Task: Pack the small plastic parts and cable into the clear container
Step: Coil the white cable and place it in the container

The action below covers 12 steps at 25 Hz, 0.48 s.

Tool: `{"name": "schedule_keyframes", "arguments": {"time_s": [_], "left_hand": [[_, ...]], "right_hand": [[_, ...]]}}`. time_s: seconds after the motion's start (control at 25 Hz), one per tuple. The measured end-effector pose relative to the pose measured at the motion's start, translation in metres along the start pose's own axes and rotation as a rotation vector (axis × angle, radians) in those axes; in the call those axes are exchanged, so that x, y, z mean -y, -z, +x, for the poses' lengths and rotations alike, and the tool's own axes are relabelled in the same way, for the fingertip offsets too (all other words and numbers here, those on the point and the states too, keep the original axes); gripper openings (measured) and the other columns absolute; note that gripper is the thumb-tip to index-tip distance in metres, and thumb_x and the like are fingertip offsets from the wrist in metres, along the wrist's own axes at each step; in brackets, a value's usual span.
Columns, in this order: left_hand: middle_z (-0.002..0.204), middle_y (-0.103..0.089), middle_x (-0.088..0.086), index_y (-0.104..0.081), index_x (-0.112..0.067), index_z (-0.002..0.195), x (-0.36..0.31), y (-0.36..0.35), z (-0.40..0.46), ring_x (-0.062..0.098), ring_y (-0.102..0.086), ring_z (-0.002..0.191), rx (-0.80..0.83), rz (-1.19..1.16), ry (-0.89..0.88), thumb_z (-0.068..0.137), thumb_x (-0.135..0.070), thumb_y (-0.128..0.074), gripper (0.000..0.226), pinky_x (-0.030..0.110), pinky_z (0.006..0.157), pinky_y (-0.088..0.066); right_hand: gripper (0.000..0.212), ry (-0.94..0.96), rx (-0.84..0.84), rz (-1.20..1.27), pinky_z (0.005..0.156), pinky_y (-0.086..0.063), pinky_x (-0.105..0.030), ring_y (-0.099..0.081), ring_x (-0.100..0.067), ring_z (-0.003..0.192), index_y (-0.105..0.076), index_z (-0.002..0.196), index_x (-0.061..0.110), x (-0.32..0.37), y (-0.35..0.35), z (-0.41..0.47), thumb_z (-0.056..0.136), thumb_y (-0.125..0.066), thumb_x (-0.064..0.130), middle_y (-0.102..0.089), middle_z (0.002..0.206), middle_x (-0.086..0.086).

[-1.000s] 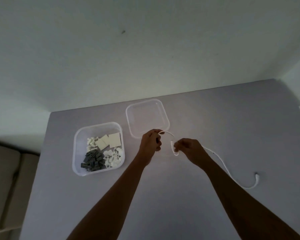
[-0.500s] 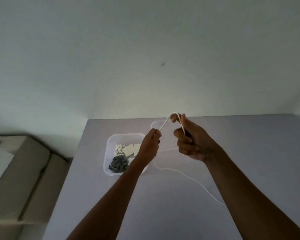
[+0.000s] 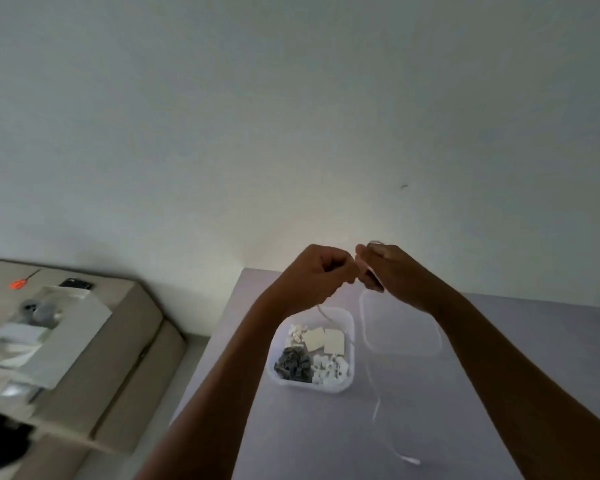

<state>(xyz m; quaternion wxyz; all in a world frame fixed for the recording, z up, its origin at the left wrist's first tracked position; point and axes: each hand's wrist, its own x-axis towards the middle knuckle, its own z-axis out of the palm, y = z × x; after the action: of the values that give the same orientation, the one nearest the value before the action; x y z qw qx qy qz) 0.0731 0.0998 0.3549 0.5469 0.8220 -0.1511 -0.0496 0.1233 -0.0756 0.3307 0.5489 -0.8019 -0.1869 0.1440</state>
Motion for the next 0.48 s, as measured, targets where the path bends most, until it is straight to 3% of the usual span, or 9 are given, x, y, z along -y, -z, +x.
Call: {"name": "schedule_keyframes", "arguments": {"time_s": [0.12,0.24,0.36,0.48], "left_hand": [[0.048,-0.037,-0.001,-0.062,-0.015,0.071,0.001,0.018,0.012,0.012,-0.029,0.042,-0.177,-0.101,-0.075,0.097,-0.031,-0.056,0.031,0.023,0.045,-0.026],[0.048,-0.036,-0.005,-0.058,-0.018,0.07,0.008,0.014,0.025,0.011,-0.03,0.044,-0.297,-0.154,-0.086,0.098,-0.033,-0.054,0.033,0.024,0.047,-0.027],[0.051,-0.038,0.0,-0.055,-0.004,0.074,0.018,0.006,0.033,0.01,-0.031,0.043,-0.305,-0.156,-0.069,0.101,-0.035,-0.046,0.043,0.025,0.046,-0.028],[0.054,-0.038,0.001,-0.049,0.005,0.074,0.023,0.003,0.037,0.009,-0.031,0.046,-0.189,-0.054,-0.016,0.102,-0.037,-0.04,0.052,0.026,0.049,-0.028]], "right_hand": [[0.052,-0.087,0.148,0.273,0.046,-0.025,-0.028,-0.025,-0.016,0.046,-0.04,0.07,0.01,0.018,-0.006,0.001,0.101,-0.032,0.05,-0.032,0.053,-0.003],[0.052,-0.196,0.253,0.598,0.044,-0.013,-0.026,-0.012,-0.014,0.045,-0.037,0.066,0.016,0.036,-0.006,-0.002,0.098,-0.03,0.057,-0.022,0.051,0.001],[0.048,-0.131,0.329,0.843,0.04,-0.012,-0.024,-0.011,-0.011,0.043,-0.042,0.066,0.016,0.05,-0.004,0.002,0.099,-0.033,0.05,-0.017,0.051,0.002],[0.042,0.054,0.174,1.202,0.042,-0.02,-0.022,-0.015,-0.009,0.046,-0.046,0.069,0.017,0.059,-0.004,0.013,0.101,-0.033,0.04,-0.02,0.055,0.004]]}}
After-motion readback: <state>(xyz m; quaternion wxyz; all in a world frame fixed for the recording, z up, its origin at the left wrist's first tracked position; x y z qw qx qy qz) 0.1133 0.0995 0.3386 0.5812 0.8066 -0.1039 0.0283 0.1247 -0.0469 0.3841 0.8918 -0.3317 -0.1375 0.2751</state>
